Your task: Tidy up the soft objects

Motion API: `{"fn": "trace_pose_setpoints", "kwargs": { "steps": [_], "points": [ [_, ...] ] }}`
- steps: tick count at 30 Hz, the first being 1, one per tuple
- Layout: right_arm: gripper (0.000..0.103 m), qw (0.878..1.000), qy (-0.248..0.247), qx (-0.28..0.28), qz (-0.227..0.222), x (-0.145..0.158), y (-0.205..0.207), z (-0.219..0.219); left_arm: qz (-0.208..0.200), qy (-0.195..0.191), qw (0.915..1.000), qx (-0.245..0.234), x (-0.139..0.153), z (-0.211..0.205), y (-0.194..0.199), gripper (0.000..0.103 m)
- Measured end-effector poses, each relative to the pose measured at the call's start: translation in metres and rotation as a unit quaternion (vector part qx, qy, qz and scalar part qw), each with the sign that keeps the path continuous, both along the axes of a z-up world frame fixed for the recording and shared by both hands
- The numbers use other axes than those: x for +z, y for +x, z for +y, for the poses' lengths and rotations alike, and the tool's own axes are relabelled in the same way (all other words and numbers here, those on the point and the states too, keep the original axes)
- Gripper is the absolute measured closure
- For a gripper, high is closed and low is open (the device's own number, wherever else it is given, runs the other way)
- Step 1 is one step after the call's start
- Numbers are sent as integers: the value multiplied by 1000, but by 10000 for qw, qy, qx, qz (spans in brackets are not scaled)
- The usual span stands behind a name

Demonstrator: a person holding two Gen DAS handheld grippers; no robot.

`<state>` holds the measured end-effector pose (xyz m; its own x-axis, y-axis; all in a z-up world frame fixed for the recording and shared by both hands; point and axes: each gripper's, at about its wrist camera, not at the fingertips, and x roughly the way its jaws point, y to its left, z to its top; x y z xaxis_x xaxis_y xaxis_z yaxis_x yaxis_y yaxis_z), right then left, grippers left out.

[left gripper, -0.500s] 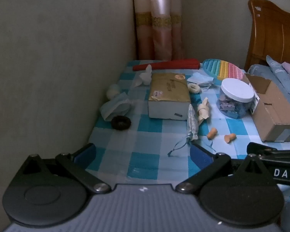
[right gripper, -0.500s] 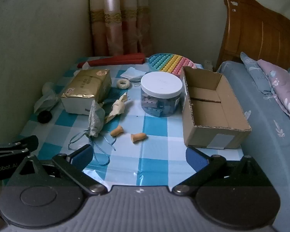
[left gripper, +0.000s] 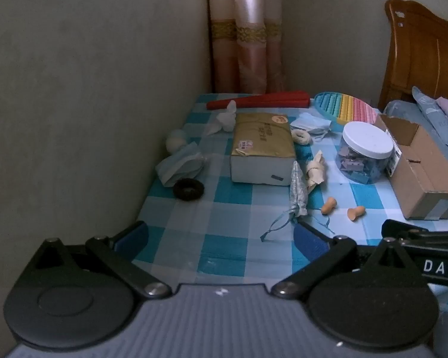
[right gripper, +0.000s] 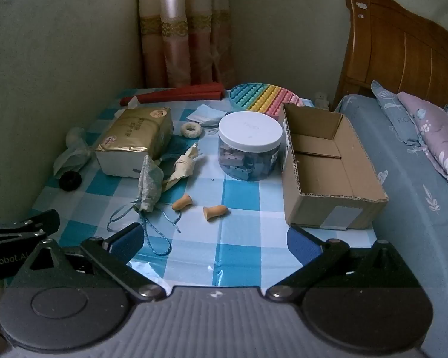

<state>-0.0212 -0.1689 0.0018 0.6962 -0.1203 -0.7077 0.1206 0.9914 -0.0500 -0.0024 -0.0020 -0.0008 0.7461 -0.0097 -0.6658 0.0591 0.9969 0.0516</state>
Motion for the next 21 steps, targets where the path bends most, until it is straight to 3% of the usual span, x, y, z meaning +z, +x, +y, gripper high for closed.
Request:
{"fn": "trace_pose_setpoints", "kwargs": {
  "steps": [21],
  "points": [
    [0,10000,34,14,-39,1,-1,-1,4,-27,10000,7,1,1,1,1]
  ]
}}
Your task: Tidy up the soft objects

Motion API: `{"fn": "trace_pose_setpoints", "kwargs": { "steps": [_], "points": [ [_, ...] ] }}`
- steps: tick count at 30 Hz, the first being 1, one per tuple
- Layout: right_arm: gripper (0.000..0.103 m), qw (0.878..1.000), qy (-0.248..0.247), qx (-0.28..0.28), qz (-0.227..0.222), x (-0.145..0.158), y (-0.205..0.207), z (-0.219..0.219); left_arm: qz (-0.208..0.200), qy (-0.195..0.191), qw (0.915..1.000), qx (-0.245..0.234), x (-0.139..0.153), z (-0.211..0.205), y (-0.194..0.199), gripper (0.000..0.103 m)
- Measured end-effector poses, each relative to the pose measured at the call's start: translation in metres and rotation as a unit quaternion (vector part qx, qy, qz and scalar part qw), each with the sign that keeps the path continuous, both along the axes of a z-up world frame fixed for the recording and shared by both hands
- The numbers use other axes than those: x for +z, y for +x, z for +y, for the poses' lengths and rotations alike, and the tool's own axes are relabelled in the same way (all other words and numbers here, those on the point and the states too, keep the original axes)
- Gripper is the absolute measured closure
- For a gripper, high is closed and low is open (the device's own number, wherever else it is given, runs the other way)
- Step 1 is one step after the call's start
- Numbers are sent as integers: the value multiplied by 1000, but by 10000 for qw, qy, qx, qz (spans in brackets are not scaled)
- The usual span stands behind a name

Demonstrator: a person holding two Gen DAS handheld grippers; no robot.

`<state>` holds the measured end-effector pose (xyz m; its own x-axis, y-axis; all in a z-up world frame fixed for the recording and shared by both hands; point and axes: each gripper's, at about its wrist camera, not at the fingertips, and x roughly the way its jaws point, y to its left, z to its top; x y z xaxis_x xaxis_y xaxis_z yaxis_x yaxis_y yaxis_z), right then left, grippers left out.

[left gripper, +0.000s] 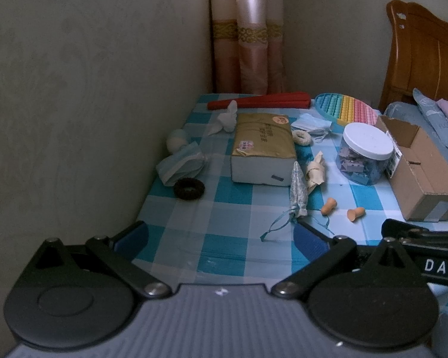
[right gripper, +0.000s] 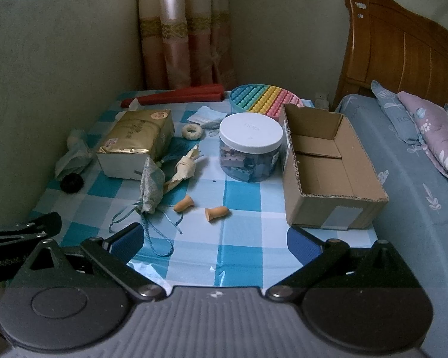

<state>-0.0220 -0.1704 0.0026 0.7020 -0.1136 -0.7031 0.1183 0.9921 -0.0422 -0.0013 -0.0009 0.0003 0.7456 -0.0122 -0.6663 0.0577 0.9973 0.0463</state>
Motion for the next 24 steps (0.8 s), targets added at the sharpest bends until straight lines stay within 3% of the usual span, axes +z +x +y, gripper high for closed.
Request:
{"fn": "trace_pose_setpoints", "kwargs": {
  "steps": [24],
  "points": [
    [0,10000,34,-6,-33,2,-1,-2,9,-23,10000,33,4,1,-3,1]
  ]
}}
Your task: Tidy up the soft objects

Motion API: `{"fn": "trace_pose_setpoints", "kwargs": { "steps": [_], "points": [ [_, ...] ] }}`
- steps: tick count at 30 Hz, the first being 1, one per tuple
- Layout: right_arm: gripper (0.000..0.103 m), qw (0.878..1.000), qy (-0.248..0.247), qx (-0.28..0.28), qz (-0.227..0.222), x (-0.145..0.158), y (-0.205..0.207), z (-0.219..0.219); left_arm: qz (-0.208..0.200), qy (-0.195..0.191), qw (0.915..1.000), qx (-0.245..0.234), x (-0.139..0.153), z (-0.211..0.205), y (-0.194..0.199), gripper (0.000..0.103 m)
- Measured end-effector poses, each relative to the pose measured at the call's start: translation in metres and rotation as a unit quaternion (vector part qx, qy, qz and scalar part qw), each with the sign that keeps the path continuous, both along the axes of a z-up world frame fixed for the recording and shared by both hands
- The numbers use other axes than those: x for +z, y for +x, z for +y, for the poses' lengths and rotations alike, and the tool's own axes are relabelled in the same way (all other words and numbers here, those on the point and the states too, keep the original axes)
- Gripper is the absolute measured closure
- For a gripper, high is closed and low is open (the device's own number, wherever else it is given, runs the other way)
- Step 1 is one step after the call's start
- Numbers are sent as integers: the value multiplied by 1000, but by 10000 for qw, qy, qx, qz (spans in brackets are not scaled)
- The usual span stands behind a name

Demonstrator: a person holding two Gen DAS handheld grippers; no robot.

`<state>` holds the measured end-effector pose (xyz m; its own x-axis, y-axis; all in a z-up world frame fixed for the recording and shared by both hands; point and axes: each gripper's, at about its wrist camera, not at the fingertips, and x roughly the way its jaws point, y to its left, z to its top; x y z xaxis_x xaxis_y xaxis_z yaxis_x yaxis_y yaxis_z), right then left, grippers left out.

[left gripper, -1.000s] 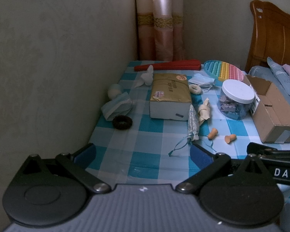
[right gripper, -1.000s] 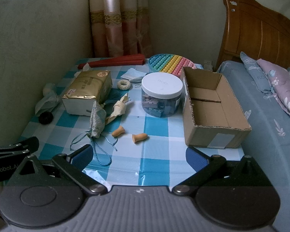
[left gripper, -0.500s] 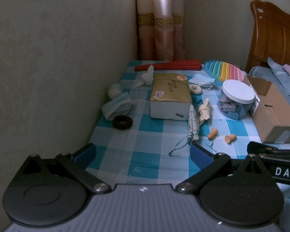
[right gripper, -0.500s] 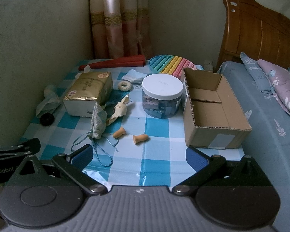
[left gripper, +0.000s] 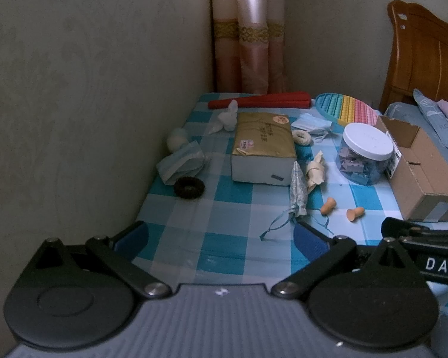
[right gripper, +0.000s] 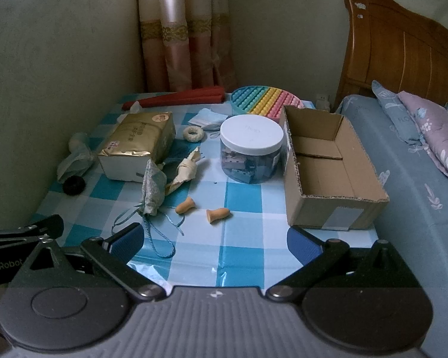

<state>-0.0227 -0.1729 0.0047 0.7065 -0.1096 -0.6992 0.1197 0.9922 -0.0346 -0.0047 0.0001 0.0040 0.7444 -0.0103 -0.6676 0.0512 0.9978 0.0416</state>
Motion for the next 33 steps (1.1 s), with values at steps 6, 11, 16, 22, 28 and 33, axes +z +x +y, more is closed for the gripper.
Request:
{"fn": "trace_pose_setpoints", "kwargs": {
  "steps": [6,11,16,22,28,33],
  "points": [
    [0,10000,13,7,-21,0,-1,-1,-1,-9,10000,5,0,0,0,1],
    [0,10000,10,1,-20,0,-1,0,-1,-11,10000,0,0,0,0,1],
    [0,10000,25,10,-20,0,0,-1,-3,-13,10000,5,0,0,0,1],
    [0,10000,-11,21,-34,0,1,0,0,-16,10000,-1,1,-1,0,1],
    [0,9999,-47,133,-58,2,4,0,27,-34,10000,-31,1,-3,2,1],
    [0,9993,13,357,-78,1,8,0,-3,-90,9999,-80,1,-4,5,1]
  ]
}}
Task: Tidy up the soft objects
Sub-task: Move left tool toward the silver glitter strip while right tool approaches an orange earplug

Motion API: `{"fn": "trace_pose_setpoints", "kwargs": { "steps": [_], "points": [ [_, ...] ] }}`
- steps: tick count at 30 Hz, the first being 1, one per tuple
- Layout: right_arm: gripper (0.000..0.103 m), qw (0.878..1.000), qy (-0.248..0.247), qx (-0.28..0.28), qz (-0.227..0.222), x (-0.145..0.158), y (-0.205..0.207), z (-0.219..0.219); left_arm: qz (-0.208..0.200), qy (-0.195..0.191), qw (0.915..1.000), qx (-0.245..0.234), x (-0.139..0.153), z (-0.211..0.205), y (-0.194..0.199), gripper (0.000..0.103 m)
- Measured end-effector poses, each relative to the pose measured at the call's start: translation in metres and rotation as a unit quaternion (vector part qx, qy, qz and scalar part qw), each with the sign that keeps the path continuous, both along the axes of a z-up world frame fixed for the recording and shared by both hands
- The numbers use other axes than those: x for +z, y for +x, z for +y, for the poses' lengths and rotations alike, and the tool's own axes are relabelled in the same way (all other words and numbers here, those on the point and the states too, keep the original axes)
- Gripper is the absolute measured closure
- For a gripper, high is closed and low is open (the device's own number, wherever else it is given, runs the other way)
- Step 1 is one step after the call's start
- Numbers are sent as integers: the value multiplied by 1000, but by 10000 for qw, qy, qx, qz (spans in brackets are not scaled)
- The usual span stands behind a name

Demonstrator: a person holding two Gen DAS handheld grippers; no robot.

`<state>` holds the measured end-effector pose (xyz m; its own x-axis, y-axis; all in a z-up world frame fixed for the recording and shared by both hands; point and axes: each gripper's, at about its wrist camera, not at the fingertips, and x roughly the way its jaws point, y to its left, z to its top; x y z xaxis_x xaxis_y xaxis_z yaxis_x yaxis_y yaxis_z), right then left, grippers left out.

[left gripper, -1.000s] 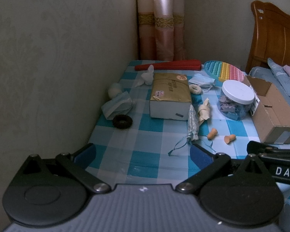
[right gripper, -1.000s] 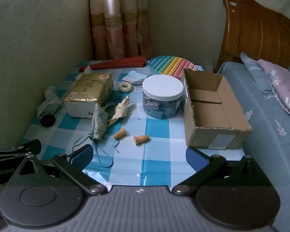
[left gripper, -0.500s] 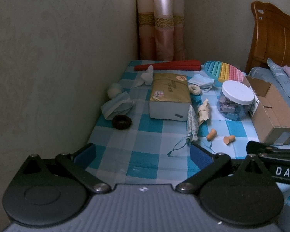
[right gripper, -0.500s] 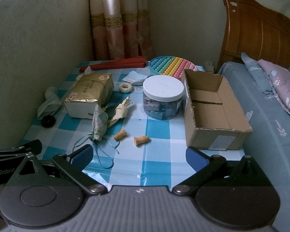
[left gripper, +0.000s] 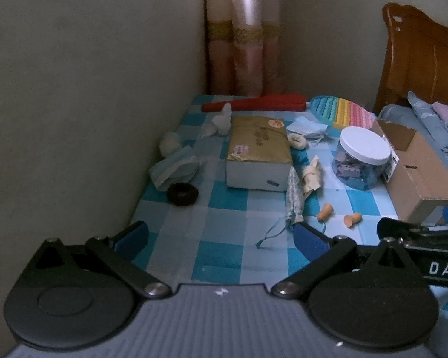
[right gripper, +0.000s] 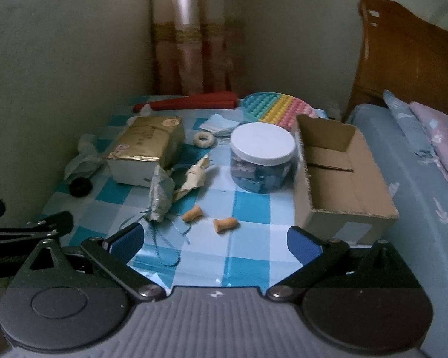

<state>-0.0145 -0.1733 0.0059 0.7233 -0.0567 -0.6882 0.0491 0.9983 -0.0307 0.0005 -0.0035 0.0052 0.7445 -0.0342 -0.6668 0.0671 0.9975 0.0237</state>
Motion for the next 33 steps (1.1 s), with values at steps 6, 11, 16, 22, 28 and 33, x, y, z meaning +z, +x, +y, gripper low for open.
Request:
{"fn": "trace_pose_setpoints", "kwargs": {
  "steps": [6,11,16,22,28,33],
  "points": [
    [0,9995,33,287,-100,-3,4,0,-23,-25,10000,-67,-6,3,9,1],
    [0,9987,-47,509,-81,-9,8,-5,-46,-102,9995,-284,-12,7,13,1],
    [0,9981,-189,577,-110,-21,12,-12,15,-349,9982,-485,-21,10,20,1],
    [0,9973,-195,705,-45,-35,20,-15,198,-245,9971,-697,-30,8,29,1],
    [0,9970,-185,743,102,-55,30,-17,313,-158,9956,-874,-41,4,38,1],
    [0,9975,-143,648,251,-76,41,-24,364,-179,9947,-944,-51,5,45,1]
  ]
}}
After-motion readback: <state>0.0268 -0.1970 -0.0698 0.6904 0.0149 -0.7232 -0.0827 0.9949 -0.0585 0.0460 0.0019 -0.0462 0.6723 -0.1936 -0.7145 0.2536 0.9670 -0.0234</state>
